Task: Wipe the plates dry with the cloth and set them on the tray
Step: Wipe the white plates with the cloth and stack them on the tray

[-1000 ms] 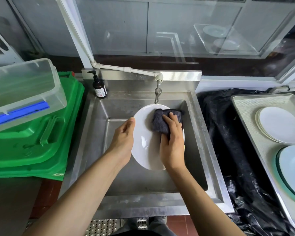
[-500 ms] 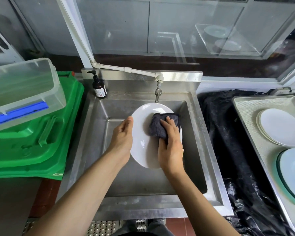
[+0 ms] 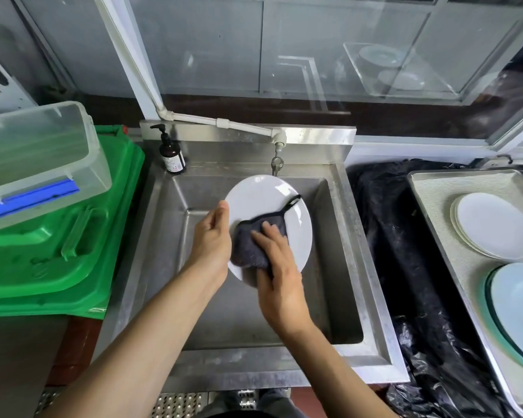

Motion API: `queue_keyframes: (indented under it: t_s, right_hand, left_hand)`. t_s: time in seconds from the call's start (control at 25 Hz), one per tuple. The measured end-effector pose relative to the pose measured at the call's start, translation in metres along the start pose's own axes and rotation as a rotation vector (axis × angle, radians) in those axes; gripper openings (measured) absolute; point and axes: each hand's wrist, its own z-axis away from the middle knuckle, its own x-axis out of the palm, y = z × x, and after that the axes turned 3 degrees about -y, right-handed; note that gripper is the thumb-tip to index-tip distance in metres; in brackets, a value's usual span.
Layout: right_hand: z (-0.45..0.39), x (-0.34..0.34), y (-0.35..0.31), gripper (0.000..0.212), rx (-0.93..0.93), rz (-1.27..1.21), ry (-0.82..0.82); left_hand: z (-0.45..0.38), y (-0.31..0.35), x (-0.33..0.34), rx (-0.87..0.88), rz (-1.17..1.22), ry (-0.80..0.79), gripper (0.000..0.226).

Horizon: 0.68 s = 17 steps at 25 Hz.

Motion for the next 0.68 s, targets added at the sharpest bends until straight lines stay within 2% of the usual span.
queue_keyframes:
  t_s: [0.08,0.16,0.24,0.36,0.48,0.6,0.68]
  right_hand:
    - [0.012,0.005,-0.001,0.044,-0.094,0.028,-0.068]
    - [0.019,-0.001,0.008,0.041,-0.106,0.074,-0.083]
    - [0.025,-0.011,0.02,0.043,-0.057,0.127,-0.023]
    - [0.021,-0.027,0.036,0.047,0.099,0.176,0.129]
    - [-0.007,-0.038,0.035,0.048,0.195,0.136,0.231]
    - [-0.041,-0.044,0.023,0.05,0.151,0.124,0.236]
    - [-0.056,-0.041,0.008,0.05,0.05,0.096,0.158]
  left_hand:
    - [-0.003,0.0,-0.001,-0.008,0.0,0.004,0.026]
    - [-0.006,0.0,-0.003,-0.018,0.023,0.016,0.023]
    - [-0.008,0.0,-0.006,-0.027,-0.006,0.015,0.029]
    - [-0.005,-0.002,-0.01,-0.062,-0.03,-0.043,0.027]
    - [0.004,-0.002,-0.009,-0.05,-0.059,-0.098,0.027]
    - [0.008,-0.002,-0.004,-0.037,-0.016,-0.143,0.027]
    - [0.012,-0.003,-0.001,-0.034,-0.004,-0.156,0.026]
